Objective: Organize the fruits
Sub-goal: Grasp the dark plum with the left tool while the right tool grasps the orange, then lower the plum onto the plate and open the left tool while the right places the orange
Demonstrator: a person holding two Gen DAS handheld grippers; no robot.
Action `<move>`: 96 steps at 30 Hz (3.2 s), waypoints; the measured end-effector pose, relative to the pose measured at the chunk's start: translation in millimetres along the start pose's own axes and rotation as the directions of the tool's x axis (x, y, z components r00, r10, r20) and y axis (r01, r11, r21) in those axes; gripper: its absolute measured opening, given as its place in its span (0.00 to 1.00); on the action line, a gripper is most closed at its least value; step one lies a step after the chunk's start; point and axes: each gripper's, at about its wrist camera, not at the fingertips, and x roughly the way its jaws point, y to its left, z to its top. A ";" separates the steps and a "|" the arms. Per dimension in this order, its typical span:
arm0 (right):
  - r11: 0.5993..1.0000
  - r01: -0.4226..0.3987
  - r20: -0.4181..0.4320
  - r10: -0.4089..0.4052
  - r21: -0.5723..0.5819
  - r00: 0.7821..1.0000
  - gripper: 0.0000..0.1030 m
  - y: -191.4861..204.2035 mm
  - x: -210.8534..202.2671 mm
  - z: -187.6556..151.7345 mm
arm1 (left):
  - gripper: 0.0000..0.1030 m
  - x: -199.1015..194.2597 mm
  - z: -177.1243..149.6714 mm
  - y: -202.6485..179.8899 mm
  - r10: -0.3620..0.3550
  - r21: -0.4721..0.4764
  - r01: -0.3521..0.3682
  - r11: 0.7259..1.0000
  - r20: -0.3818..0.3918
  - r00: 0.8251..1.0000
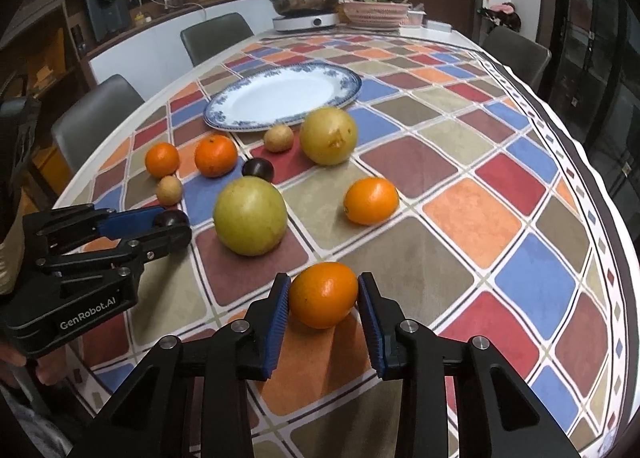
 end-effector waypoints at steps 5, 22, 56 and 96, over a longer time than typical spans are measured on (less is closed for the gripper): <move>0.999 -0.021 0.032 0.022 -0.046 0.999 0.34 6.2 -8.2 7.9 | 0.30 -14.5 4.3 -1.1 0.003 -0.008 -0.002 1.000 0.029 1.000; 0.985 -0.127 0.138 0.142 -0.114 0.980 0.34 20.7 -35.5 68.8 | 0.30 -50.9 41.6 12.1 0.030 0.000 -0.030 1.000 0.133 0.991; 0.976 -0.155 0.029 0.161 -0.153 0.986 0.34 17.6 83.9 225.6 | 0.30 52.1 180.1 92.3 -0.003 -0.016 0.003 1.000 0.020 1.000; 0.988 -0.117 -0.015 0.116 -0.100 0.993 0.44 3.4 120.6 253.2 | 0.53 68.2 200.9 112.3 0.096 -0.065 -0.097 0.993 -0.017 0.995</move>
